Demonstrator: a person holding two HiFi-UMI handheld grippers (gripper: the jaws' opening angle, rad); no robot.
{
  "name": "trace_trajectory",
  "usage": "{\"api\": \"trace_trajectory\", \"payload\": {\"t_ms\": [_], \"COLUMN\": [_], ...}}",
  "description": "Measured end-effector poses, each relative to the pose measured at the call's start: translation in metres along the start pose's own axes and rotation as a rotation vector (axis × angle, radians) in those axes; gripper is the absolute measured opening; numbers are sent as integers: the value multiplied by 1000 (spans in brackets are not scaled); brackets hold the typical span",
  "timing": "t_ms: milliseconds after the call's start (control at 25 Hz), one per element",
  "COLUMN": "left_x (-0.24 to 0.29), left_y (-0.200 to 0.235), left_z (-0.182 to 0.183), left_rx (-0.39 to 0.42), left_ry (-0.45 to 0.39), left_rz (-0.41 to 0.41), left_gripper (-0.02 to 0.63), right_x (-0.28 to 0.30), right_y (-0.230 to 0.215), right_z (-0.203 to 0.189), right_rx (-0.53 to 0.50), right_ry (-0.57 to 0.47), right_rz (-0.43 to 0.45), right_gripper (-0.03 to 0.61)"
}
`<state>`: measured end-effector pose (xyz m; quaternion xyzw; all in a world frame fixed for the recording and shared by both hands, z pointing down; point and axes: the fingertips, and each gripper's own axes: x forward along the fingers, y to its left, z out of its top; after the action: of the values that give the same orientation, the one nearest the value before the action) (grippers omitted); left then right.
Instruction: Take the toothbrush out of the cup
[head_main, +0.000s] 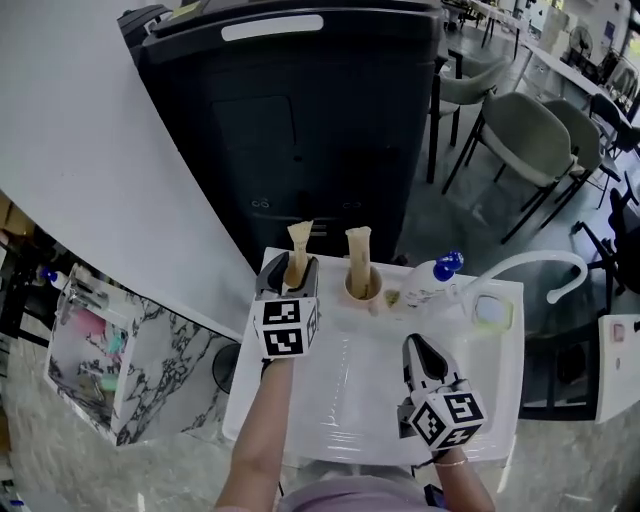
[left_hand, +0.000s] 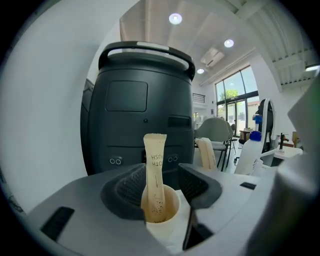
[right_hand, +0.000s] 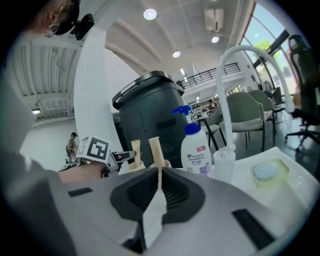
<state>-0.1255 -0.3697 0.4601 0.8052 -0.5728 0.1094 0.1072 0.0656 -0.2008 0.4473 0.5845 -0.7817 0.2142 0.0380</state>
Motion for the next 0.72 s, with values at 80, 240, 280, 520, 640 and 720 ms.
{"api": "trace_trajectory", "payload": {"t_ms": [80, 240, 280, 520, 640, 720], "left_x": [10, 25, 27, 27, 19, 9], "left_y": [2, 7, 7, 7, 6, 7], "left_z": [-4, -8, -7, 1, 16, 31], "left_rx": [2, 13, 13, -5, -5, -14], "left_ry": [22, 49, 49, 14, -43, -100], "left_rz": [3, 33, 42, 57, 66, 69], "left_gripper": [199, 174, 161, 51, 32, 29], "right_x": [-1, -7, -8, -16, -19, -22], "right_y": [-5, -14, -15, -20, -20, -19], "right_z": [-2, -6, -7, -6, -4, -1], "right_rx": [9, 31, 36, 52, 55, 56], "right_ry": [2, 9, 9, -7, -14, -22], "right_rz": [-25, -60, -67, -86, -83, -78], "right_gripper": [23, 23, 21, 21, 20, 20]}}
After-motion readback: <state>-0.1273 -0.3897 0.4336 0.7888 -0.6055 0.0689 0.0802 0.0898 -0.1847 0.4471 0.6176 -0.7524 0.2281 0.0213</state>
